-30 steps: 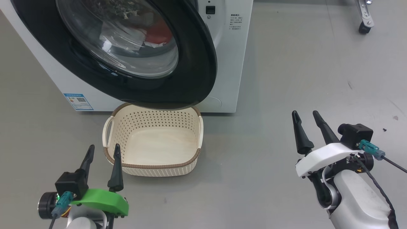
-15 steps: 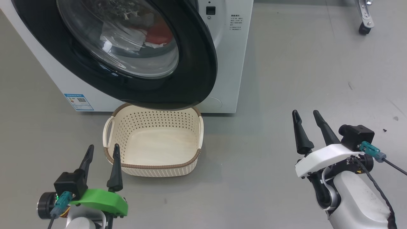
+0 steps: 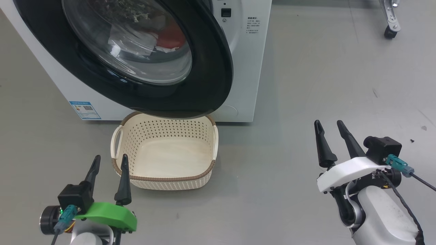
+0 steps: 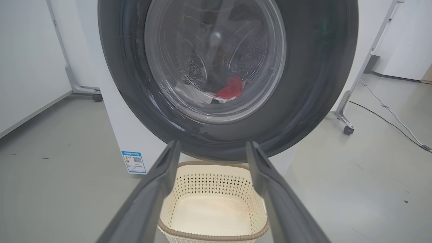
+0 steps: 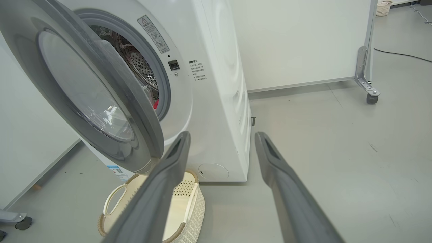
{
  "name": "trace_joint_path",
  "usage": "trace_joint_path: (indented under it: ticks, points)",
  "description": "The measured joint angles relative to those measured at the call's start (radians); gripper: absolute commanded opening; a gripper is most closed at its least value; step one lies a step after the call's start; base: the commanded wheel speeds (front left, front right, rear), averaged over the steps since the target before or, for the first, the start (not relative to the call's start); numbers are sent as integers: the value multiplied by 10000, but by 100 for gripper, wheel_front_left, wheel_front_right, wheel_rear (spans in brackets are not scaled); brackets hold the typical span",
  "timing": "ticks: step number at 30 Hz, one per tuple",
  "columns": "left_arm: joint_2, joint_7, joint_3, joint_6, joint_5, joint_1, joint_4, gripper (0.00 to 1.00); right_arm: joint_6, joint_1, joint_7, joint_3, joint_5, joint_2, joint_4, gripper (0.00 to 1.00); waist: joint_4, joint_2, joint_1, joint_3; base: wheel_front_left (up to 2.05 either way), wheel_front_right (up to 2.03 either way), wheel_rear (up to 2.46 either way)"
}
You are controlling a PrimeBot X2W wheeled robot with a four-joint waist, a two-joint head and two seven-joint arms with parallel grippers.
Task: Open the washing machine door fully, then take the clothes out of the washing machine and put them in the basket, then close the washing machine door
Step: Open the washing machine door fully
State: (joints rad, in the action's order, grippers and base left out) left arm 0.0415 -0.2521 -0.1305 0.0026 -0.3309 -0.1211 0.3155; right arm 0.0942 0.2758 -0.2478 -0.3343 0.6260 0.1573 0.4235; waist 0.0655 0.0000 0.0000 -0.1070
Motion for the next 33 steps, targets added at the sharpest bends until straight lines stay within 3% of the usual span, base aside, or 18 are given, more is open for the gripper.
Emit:
trace_joint_path:
  ticks: [14,15,16,26,33]
  points:
    - [0,0,0,-4,23,7,2,100,10,-35,0,88,-125,-40,-88,100,35,0,0,-17,0,0,0]
    - [-2,0,-2,-4,23,7,2,100,12,-35,0,82,-127,-36,-88,38,37,0,0,-23,0,0,0]
    - [-2,0,-13,-6,23,8,2,100,13,-35,0,81,-128,-23,-92,0,42,0,0,-41,0,0,0]
    - [-4,0,-297,-82,-35,3,-31,100,104,416,44,322,92,123,-322,0,196,0,0,-376,0,0,0]
    - [-8,0,-732,-107,-180,-28,-69,100,192,1292,805,997,1703,-10,-464,0,445,0,0,-729,0,0,0]
